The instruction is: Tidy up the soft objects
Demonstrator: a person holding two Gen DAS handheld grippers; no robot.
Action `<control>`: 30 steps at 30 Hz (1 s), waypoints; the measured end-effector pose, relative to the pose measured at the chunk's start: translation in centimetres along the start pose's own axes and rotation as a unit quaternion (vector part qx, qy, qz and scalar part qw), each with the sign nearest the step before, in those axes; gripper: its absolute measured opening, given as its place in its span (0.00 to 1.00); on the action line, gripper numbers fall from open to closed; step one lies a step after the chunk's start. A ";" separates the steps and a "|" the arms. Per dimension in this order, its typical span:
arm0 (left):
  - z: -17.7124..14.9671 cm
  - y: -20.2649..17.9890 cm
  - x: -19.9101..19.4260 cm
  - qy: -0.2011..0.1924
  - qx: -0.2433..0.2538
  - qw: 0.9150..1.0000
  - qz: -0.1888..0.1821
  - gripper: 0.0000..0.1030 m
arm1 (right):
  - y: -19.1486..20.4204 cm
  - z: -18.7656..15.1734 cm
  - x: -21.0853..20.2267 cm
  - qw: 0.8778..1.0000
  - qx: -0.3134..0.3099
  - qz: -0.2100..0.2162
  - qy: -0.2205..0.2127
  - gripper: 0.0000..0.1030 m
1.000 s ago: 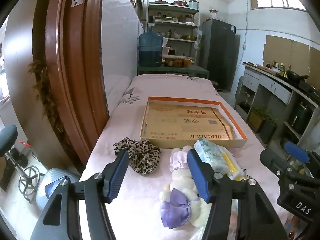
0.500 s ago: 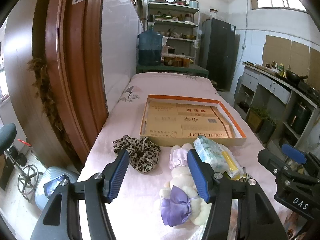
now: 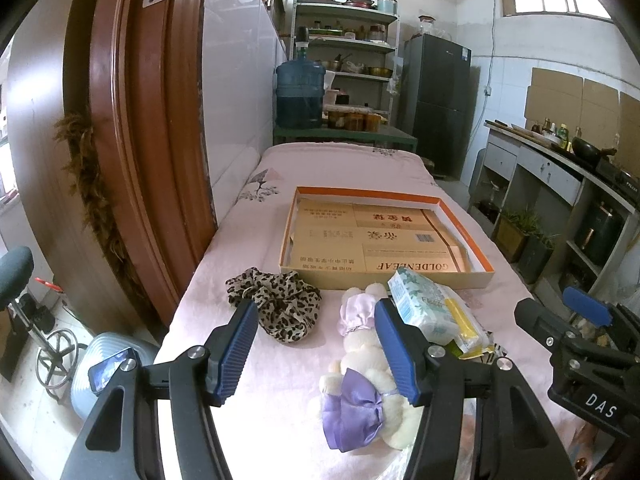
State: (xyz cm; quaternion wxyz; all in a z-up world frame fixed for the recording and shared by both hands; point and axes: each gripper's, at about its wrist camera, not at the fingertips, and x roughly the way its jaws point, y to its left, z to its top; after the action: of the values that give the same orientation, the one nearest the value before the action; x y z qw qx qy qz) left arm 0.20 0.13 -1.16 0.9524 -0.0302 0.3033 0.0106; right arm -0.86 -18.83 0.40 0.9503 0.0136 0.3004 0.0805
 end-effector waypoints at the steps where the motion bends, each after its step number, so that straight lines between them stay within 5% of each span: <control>1: 0.0 0.0 0.0 0.000 0.000 1.000 0.000 0.59 | 0.0 0.0 0.0 1.000 0.000 0.000 0.000 0.81; 30: -0.4 0.0 0.1 0.005 0.000 1.000 0.000 0.59 | 0.2 -0.3 0.3 1.000 0.000 0.001 0.005 0.81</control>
State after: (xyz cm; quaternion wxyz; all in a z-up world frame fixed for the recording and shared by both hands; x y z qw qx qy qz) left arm 0.04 0.06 -1.55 0.9510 -0.0302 0.3076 0.0103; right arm -0.79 -18.60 0.02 0.9487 0.0134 0.3050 0.0818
